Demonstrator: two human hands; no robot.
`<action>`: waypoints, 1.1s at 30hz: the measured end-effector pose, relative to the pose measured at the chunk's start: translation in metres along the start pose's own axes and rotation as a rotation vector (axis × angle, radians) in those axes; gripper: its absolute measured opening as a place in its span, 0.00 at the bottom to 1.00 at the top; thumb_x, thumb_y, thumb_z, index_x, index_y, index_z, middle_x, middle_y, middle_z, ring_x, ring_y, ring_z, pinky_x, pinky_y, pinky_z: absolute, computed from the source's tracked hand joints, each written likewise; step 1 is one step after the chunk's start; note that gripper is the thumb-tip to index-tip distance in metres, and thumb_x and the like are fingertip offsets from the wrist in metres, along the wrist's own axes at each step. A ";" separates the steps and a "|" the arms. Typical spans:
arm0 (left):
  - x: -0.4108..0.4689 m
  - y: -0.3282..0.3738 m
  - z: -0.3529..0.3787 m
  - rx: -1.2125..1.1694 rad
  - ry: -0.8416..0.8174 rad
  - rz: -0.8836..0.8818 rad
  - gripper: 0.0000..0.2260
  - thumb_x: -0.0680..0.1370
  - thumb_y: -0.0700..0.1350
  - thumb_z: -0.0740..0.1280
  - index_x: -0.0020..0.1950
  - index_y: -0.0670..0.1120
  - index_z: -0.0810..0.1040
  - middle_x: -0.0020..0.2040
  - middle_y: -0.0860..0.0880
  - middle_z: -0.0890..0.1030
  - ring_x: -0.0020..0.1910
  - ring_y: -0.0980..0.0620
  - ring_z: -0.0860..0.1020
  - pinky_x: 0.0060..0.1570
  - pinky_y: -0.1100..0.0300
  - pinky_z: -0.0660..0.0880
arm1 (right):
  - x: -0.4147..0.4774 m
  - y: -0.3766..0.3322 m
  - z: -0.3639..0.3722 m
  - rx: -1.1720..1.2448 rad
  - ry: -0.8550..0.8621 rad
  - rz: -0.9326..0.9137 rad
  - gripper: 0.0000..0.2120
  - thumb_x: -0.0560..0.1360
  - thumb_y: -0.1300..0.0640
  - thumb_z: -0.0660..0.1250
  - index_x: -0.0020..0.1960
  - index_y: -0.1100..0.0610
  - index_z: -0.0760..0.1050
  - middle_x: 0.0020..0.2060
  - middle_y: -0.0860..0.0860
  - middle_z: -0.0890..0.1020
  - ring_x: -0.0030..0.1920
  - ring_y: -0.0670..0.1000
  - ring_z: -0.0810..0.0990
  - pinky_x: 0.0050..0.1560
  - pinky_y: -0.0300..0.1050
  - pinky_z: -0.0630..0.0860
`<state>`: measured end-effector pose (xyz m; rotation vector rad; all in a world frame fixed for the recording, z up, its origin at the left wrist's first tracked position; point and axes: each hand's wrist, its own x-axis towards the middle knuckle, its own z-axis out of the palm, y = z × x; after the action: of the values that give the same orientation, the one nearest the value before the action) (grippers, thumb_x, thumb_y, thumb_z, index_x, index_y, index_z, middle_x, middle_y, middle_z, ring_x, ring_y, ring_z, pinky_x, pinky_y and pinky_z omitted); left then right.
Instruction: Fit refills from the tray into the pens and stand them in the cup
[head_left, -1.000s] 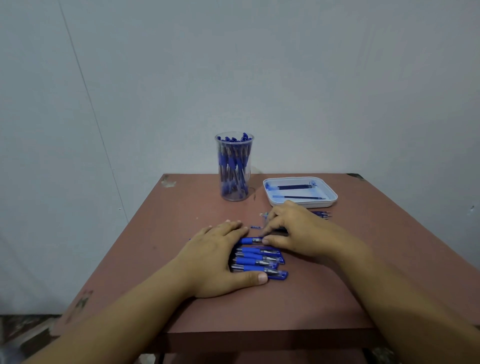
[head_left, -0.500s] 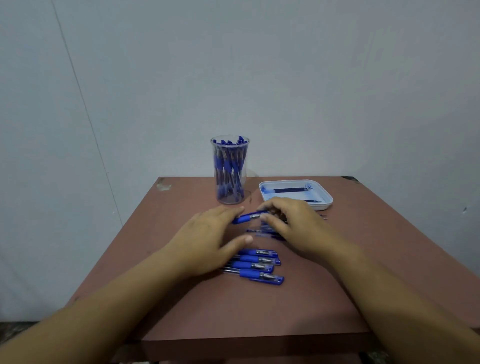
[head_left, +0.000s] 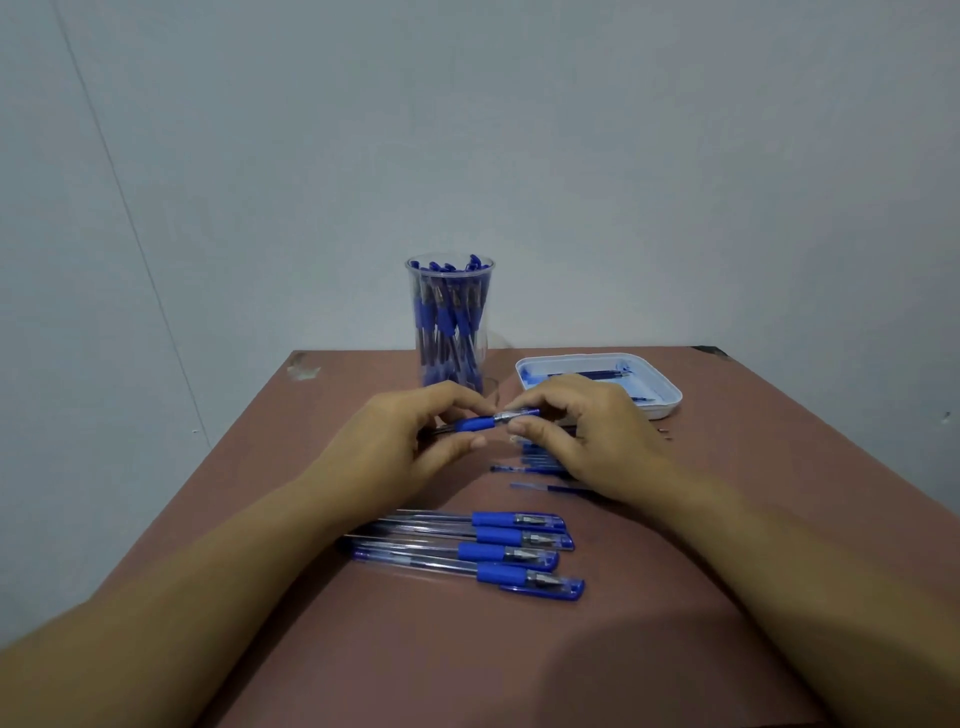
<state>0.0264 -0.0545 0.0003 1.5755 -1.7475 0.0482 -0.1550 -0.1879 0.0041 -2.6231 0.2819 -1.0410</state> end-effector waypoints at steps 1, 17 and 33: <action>0.001 -0.003 0.000 -0.013 0.010 0.001 0.10 0.74 0.57 0.68 0.55 0.62 0.79 0.44 0.60 0.82 0.38 0.58 0.79 0.38 0.69 0.74 | 0.001 0.001 0.001 0.001 -0.002 -0.008 0.07 0.76 0.51 0.69 0.53 0.50 0.82 0.43 0.36 0.79 0.46 0.38 0.77 0.47 0.30 0.71; 0.002 0.000 -0.001 -0.215 -0.131 -0.107 0.09 0.79 0.45 0.66 0.54 0.58 0.81 0.37 0.57 0.82 0.39 0.60 0.79 0.42 0.70 0.73 | 0.002 -0.001 -0.003 -0.039 -0.048 -0.019 0.06 0.75 0.53 0.68 0.50 0.51 0.82 0.40 0.43 0.82 0.42 0.42 0.77 0.42 0.31 0.70; -0.012 -0.008 -0.016 0.117 -0.127 -0.060 0.11 0.74 0.50 0.73 0.56 0.60 0.83 0.32 0.62 0.79 0.34 0.66 0.77 0.38 0.71 0.71 | -0.014 -0.016 -0.007 -0.171 -0.234 0.022 0.11 0.72 0.49 0.74 0.54 0.42 0.81 0.40 0.31 0.75 0.49 0.36 0.72 0.48 0.27 0.64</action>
<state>0.0409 -0.0384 0.0016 1.7484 -1.8210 0.0217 -0.1689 -0.1706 0.0061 -2.8538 0.3587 -0.7219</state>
